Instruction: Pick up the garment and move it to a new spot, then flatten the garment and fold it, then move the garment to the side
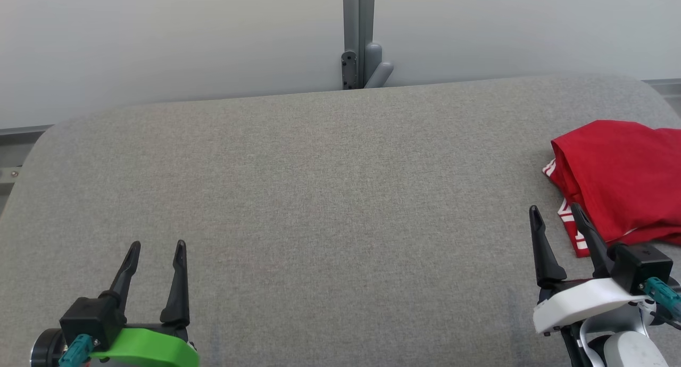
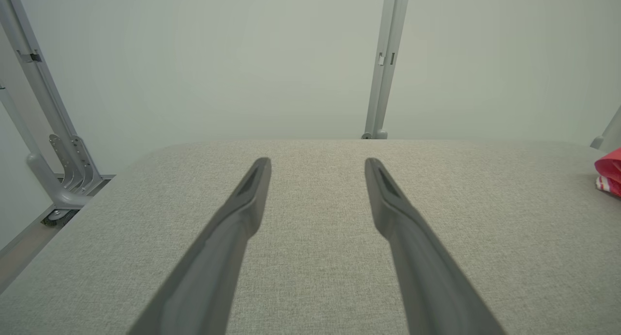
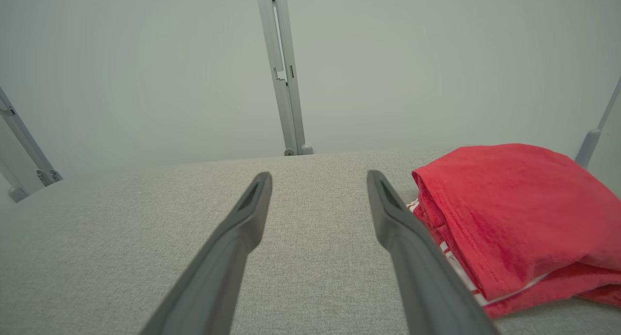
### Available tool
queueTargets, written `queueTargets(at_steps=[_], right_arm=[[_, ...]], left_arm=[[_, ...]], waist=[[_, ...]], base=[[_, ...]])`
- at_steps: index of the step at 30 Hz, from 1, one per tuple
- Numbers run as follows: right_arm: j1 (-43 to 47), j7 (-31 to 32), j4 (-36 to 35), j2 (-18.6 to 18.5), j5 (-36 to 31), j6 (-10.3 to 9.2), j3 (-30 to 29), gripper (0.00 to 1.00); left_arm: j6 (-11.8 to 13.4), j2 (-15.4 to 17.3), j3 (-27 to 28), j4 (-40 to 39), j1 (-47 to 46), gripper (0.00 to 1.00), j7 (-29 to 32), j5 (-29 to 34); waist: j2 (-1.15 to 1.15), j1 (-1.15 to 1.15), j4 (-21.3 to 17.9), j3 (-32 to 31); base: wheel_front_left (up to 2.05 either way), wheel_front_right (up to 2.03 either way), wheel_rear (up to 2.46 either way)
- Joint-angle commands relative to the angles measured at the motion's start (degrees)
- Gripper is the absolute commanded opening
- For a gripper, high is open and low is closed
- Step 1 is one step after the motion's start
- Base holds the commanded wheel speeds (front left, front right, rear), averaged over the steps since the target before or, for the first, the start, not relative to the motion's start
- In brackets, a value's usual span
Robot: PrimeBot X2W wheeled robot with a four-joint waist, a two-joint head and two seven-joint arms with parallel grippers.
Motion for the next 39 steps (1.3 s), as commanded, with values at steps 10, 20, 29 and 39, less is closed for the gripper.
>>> queueTargets(at_steps=[10, 20, 29, 39], right_arm=[[1.0, 0.2, -0.5, 0.5, -0.2, -0.10, -0.6, 1.00], [1.0, 0.7, -0.7, 0.9, 0.3, -0.10, -0.9, 1.00], [0.4, 0.6, -0.2, 1.1, 0.0, 0.00, -0.7, 0.00], [0.4, 4.6, 2.9, 1.1, 8.1, 0.00, -3.8, 0.00]], left_arm=[[0.7, 0.3, -0.1, 0.1, 0.7, 1.00, 0.1, -1.0], [1.2, 0.4, -0.3, -0.2, 0.4, 1.00, 0.3, -0.9], [1.0, 0.0, -0.6, 0.3, 0.2, 0.00, 0.5, -1.3], [-0.6, -2.6, -1.5, 2.8, 0.0, 0.00, -0.1, -7.9]], waist=[[0.00, 0.00, 0.2, 0.1], [0.00, 0.00, 0.3, 0.3], [0.00, 0.00, 0.3, 0.3], [0.00, 0.00, 0.3, 0.3]], base=[[0.00, 0.00, 0.00], [0.00, 0.00, 0.00], [0.00, 0.00, 0.00], [0.00, 0.00, 0.00]])
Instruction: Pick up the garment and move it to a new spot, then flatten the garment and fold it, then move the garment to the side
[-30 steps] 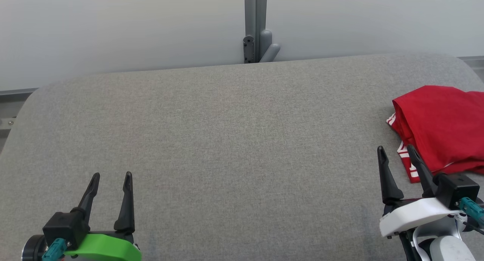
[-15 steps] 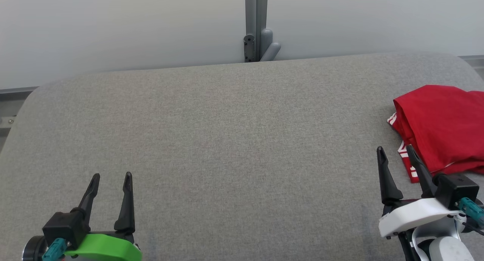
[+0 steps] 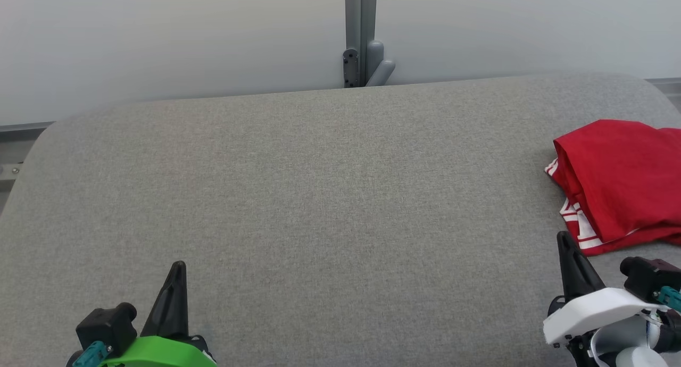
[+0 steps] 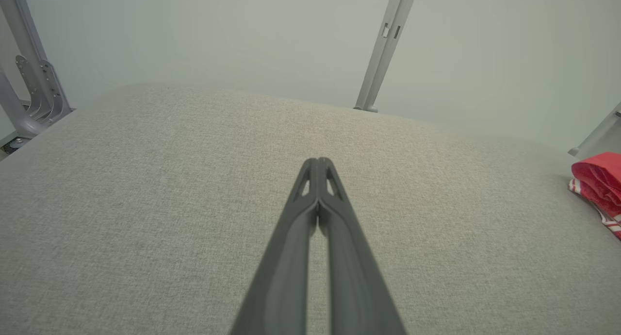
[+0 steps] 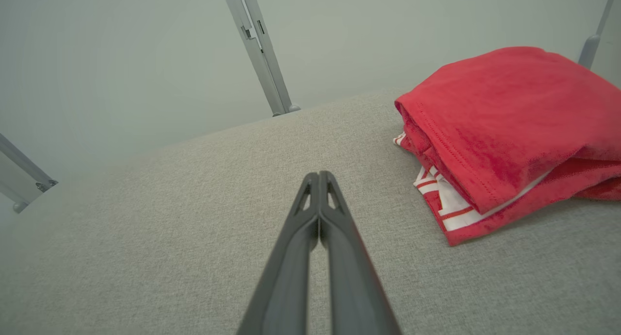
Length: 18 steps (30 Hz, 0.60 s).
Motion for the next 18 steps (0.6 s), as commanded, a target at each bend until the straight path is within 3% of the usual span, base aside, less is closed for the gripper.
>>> queueTargets(at_steps=[1, 18], right_arm=[[-1.4, 0.9, -0.4, -0.5, 2.5, -0.01, -1.2, 0.00], [-3.4, 9.6, 2.6, -1.0, 18.5, -0.02, -8.5, 0.00]], left_arm=[[-0.5, 0.1, 0.3, -0.5, -1.0, 0.00, -0.5, -2.0], [-3.7, -3.2, 0.0, 1.3, -2.4, 0.00, -1.7, -15.3]], waist=[[0.00, 0.00, 0.0, 0.0], [0.00, 0.00, 0.1, 0.2]], base=[[0.00, 0.00, 0.00], [0.00, 0.00, 0.00]])
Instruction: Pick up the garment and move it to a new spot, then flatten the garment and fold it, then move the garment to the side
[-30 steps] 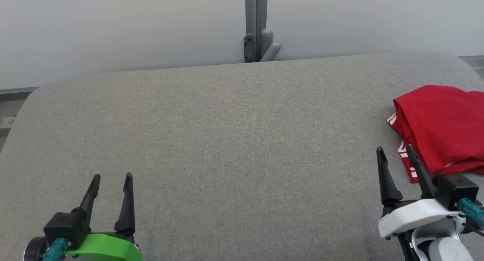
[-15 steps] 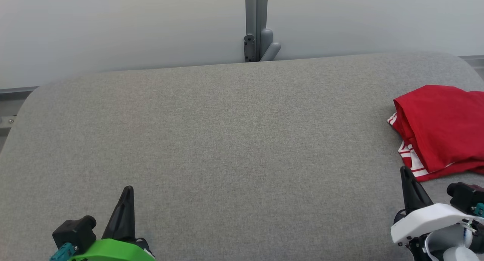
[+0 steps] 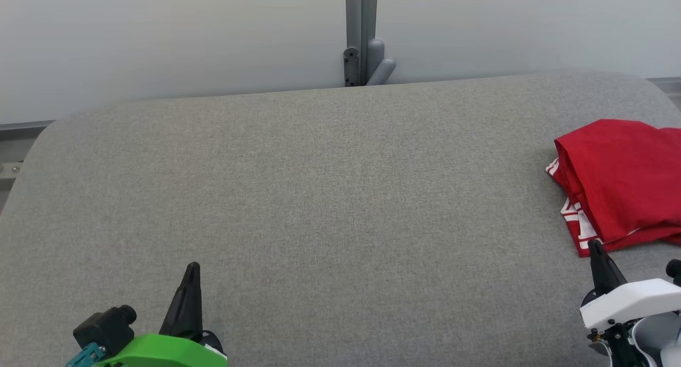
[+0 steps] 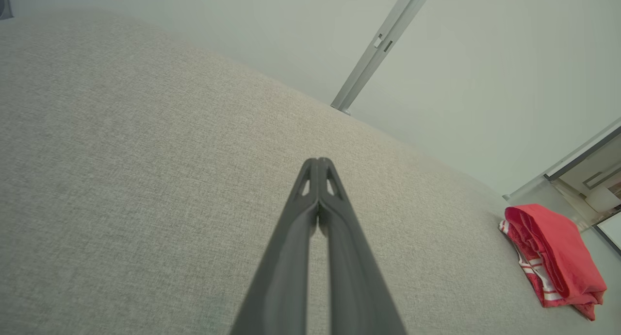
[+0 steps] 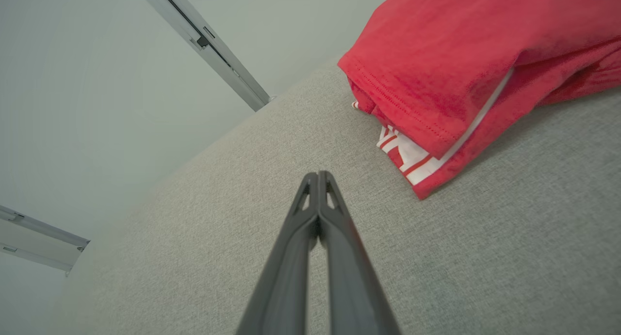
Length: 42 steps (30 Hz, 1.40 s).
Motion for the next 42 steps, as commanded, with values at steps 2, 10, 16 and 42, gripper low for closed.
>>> queueTargets(at_steps=[2, 10, 16, 42], right_arm=[[-1.8, 1.4, -0.1, -0.6, 3.0, -0.02, -1.5, 0.00], [-2.6, 5.0, 1.1, -0.8, 9.2, -0.02, -4.6, 0.00], [-3.1, 7.1, 1.8, -0.8, 12.9, -0.02, -6.4, 0.00], [-5.3, 16.8, 5.1, -1.1, 29.7, -0.02, -14.8, 0.00]], left_arm=[[-0.9, -0.2, 0.2, -0.3, -1.9, 0.00, -0.4, -2.6], [-2.1, -1.5, 0.1, 0.4, -2.5, 0.00, -0.9, -7.8], [-2.9, -2.3, 0.0, 0.9, -2.8, 0.00, -1.2, -10.9], [-6.4, -5.8, -0.3, 2.9, -4.1, 0.00, -2.5, -25.2]], waist=[[0.00, 0.00, 0.0, 0.0], [0.00, 0.00, 0.0, 0.1], [0.00, 0.00, 0.1, 0.1], [0.00, 0.00, 0.2, 0.4]], base=[[0.00, 0.00, 0.00], [0.00, 0.00, 0.00], [0.00, 0.00, 0.00], [0.00, 0.00, 0.00]])
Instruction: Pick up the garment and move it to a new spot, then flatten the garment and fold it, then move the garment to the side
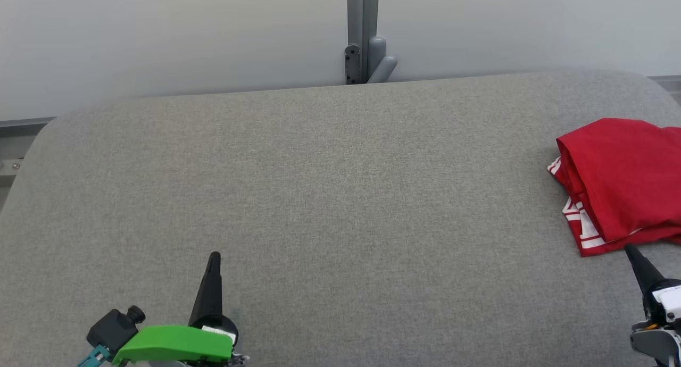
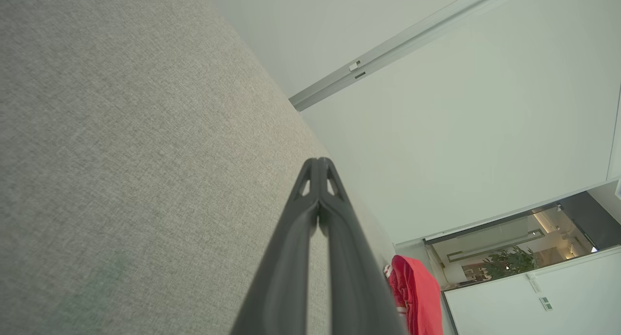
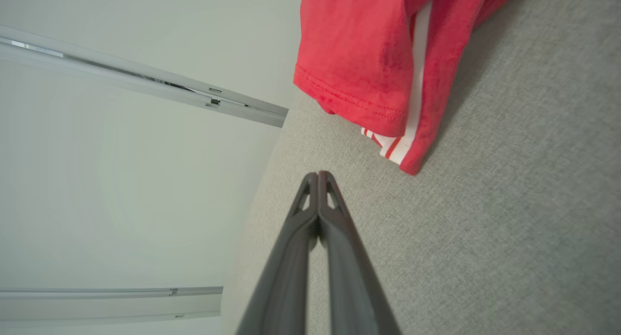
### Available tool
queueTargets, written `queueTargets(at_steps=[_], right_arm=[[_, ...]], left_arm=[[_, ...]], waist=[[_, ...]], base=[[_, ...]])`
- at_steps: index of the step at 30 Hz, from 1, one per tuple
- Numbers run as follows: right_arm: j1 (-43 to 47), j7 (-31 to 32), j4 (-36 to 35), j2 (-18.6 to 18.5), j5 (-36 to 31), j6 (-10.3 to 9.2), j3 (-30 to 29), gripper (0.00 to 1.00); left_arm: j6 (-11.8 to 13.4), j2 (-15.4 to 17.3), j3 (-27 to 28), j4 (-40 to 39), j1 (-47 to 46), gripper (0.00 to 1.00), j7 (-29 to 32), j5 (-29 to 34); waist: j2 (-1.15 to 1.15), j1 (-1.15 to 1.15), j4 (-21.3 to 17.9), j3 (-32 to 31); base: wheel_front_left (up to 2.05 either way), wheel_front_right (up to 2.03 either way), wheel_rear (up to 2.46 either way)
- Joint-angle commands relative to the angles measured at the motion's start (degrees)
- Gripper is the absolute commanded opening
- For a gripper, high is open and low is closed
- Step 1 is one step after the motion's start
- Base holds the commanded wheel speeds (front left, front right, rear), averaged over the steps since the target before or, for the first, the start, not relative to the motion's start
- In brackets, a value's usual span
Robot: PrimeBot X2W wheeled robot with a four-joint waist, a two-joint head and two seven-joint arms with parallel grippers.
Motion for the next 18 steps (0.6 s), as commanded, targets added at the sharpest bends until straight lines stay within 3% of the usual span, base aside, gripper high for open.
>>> queueTargets(at_steps=[1, 18], right_arm=[[-1.4, 0.9, 0.0, -0.6, 1.9, 0.02, -0.9, 0.00], [-2.4, 5.6, 1.6, -0.7, 9.9, 0.02, -5.0, 0.00]], left_arm=[[-0.7, -0.2, 0.1, -0.2, -1.4, 0.00, -0.3, -1.5], [-2.3, -1.9, 0.0, 0.9, -2.1, 0.00, -0.9, -8.4]], waist=[[0.00, 0.00, 0.0, 0.0], [0.00, 0.00, 0.1, 0.2]], base=[[0.00, 0.00, 0.00], [0.00, 0.00, 0.00]])
